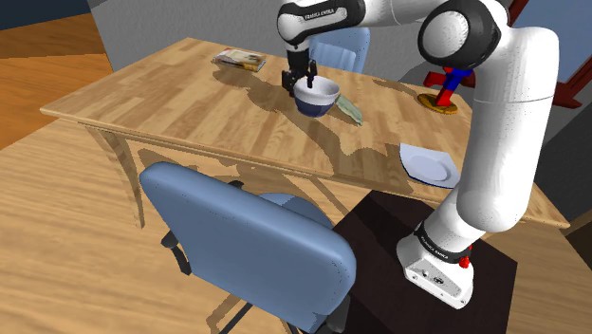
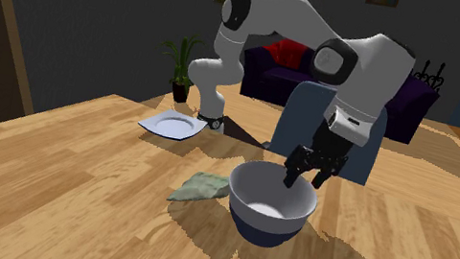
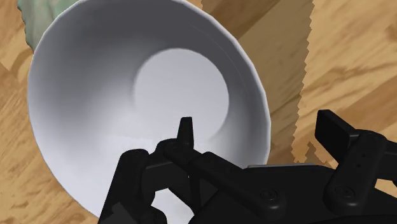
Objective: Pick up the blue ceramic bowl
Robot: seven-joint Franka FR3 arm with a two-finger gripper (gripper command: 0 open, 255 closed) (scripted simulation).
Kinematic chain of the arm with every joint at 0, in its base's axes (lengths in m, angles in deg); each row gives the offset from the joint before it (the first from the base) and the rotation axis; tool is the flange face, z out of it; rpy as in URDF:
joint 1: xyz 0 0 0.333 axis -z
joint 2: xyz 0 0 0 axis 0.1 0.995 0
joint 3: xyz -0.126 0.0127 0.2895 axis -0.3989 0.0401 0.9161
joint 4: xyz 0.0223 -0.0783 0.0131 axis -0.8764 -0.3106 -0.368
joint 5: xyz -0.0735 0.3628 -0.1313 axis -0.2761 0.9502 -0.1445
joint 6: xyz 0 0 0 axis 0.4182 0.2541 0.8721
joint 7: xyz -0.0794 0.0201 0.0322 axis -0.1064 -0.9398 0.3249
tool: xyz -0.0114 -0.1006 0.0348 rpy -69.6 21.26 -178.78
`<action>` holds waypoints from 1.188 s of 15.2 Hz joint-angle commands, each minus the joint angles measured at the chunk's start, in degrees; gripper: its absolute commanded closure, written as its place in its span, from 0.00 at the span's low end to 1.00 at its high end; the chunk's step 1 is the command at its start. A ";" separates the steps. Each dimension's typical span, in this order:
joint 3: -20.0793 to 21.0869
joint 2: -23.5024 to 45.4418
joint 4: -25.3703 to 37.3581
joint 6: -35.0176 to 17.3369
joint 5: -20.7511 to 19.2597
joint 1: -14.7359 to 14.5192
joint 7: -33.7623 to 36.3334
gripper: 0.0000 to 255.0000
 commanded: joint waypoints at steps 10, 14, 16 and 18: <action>-0.04 0.55 -1.18 -1.77 -0.06 0.12 0.19 1.00; 0.00 0.26 -0.82 -1.09 -0.04 0.02 0.19 1.00; -0.01 -0.11 0.15 0.23 0.00 0.00 -0.05 1.00; -0.01 -0.41 1.23 1.59 0.04 -0.02 -0.29 1.00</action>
